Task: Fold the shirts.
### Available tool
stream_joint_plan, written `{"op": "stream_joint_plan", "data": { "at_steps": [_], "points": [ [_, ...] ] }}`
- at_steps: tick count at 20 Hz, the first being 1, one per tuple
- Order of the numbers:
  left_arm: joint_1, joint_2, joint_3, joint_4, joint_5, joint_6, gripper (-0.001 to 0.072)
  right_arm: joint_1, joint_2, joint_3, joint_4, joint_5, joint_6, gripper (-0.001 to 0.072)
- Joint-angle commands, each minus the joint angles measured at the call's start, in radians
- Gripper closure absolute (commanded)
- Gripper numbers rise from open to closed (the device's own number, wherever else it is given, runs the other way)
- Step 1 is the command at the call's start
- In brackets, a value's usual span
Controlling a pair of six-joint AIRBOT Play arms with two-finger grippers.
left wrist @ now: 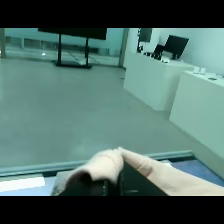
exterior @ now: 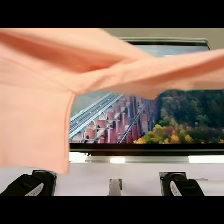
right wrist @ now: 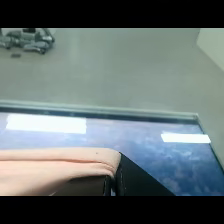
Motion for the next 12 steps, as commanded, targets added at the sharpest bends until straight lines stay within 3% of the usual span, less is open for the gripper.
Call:
{"op": "stream_joint_plan", "data": {
  "at_steps": [1,4,6,9,12],
  "points": [
    [0.000,-0.044,-0.004,0.056,-0.162,-0.009,0.0669,0.000,-0.064,0.003,-0.029,0.116,-0.016,0.0687],
    [0.001,-0.142,-0.064,0.146,-0.333,-0.009,0.0669,0.000,-0.223,-0.049,-0.071,0.239,-0.015,0.0687],
    [0.001,-0.229,-0.192,0.167,-0.416,-0.008,0.0669,0.000,-0.348,-0.137,-0.054,0.229,0.007,0.0687],
    [0.000,-0.371,-0.445,0.097,-0.361,-0.009,0.0668,0.000,-0.557,-0.254,-0.051,0.130,0.141,0.0687],
    [0.000,-0.542,-0.541,0.041,-0.224,-0.084,0.0668,0.000,-0.756,-0.262,0.038,0.048,0.222,0.0688]
  ]
}}
